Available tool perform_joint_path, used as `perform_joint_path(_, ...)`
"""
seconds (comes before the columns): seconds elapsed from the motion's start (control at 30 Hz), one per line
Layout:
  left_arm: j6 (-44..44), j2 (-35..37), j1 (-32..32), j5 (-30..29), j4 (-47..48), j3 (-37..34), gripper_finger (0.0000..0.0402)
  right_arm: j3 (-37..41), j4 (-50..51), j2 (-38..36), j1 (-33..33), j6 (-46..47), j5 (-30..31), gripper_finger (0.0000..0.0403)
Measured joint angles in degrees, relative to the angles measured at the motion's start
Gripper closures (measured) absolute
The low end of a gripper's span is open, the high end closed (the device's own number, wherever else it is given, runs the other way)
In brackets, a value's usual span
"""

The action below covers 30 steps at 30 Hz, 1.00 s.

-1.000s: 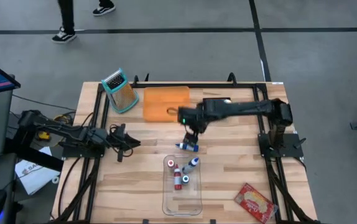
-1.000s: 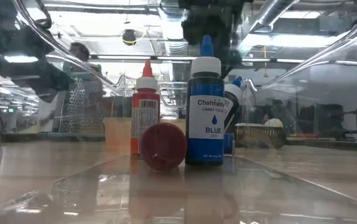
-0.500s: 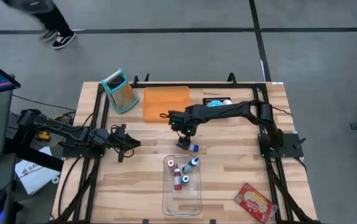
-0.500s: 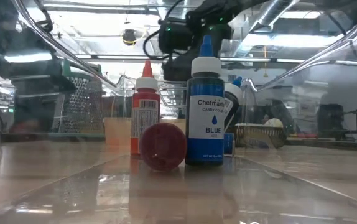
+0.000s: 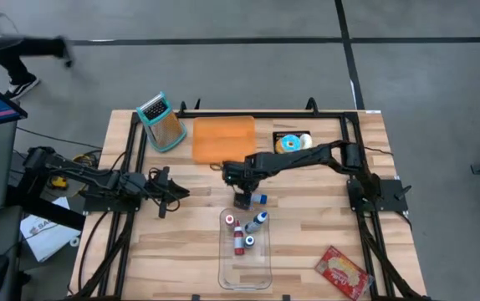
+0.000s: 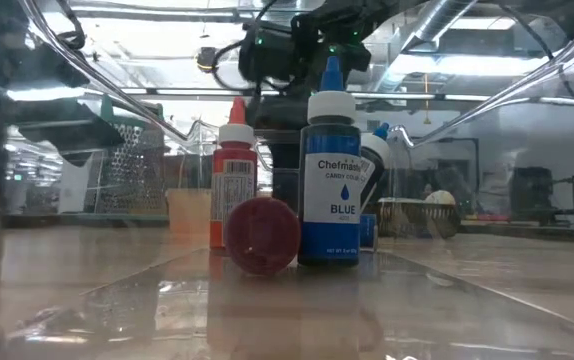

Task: Pick & Place Food Item
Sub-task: Put the blue food coloring bottle into the transparent bin

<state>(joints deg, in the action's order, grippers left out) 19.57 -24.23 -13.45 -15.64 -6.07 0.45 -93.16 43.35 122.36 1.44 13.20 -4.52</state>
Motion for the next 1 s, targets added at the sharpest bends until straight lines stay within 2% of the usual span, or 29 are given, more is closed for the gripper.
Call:
perform_joint_path(0.17, 0.0, -0.1, 0.0, 0.0, -0.5, 0.0, 0.0345, 0.5, -1.4, 1.9, -1.2, 0.9, -0.1, 0.0117)
perform_joint_path(0.37, 0.0, -0.4, 0.0, 0.0, -0.6, 0.0, 0.0345, 0.5, -1.9, 2.8, 0.4, 1.1, 0.7, 0.0117)
perform_joint_path(0.43, 0.0, -0.5, 0.0, 0.0, -0.6, 0.0, 0.0345, 0.7, -2.1, 3.7, 1.0, 0.2, 4.2, 0.0117)
perform_joint_path(0.73, 0.0, -0.5, 0.0, 0.0, -0.9, 0.0, 0.0344, 0.7, 0.3, 4.3, 1.6, -1.0, 2.8, 0.0117)
perform_joint_path(0.9, 0.0, -0.5, 0.0, 0.0, -0.9, 0.0, 0.0345, 1.2, 0.4, 2.2, 2.8, 2.3, 2.9, 0.0117)
perform_joint_path(1.0, 0.0, -0.5, 0.0, 0.0, -0.9, 0.0, 0.0346, 1.1, 0.3, -1.7, 4.6, 5.4, 3.3, 0.0117)
